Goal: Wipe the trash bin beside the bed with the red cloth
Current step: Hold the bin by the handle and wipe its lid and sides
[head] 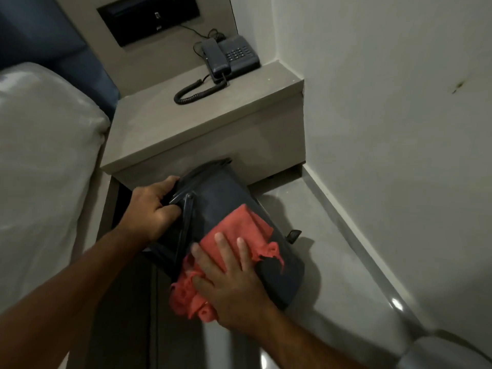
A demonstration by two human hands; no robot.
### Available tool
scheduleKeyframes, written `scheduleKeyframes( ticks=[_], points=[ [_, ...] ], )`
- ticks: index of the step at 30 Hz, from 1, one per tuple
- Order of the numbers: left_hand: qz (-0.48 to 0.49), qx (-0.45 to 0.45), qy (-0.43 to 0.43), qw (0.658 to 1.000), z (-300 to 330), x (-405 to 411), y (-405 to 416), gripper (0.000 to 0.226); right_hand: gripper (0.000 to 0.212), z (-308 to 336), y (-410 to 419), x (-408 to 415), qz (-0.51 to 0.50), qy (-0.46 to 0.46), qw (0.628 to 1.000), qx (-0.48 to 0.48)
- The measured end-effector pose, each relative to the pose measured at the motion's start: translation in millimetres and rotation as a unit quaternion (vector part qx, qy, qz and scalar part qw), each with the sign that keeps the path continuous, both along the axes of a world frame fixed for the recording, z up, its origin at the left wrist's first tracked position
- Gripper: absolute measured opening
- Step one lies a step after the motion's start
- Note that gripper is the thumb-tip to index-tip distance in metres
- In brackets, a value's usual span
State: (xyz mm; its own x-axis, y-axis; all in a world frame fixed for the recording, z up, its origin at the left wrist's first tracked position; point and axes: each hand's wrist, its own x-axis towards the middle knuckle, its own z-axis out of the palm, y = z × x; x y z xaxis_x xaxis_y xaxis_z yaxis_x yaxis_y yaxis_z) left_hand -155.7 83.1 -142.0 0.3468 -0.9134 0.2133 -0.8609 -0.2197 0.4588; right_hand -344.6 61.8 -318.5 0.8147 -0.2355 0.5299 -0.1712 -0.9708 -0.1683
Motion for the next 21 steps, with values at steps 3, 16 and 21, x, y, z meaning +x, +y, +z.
scheduleKeyframes(
  ticks=[3, 16, 21],
  points=[
    [-0.006, -0.003, -0.012, 1.000, 0.0, -4.6, 2.2, 0.045, 0.046, -24.7, 2.3, -27.9, -0.016, -0.018, 0.999, -0.039],
    [-0.006, 0.004, -0.004, 1.000, -0.1, -15.9, 38.4, 0.049, 0.057, 53.7, -63.5, 14.9, -0.091, -0.110, 0.944, 0.299],
    [0.003, -0.001, 0.001, 1.000, 1.2, -19.3, 54.5, 0.044, 0.039, -58.2, -14.1, -99.4, -0.151, -0.159, 0.882, 0.417]
  ],
)
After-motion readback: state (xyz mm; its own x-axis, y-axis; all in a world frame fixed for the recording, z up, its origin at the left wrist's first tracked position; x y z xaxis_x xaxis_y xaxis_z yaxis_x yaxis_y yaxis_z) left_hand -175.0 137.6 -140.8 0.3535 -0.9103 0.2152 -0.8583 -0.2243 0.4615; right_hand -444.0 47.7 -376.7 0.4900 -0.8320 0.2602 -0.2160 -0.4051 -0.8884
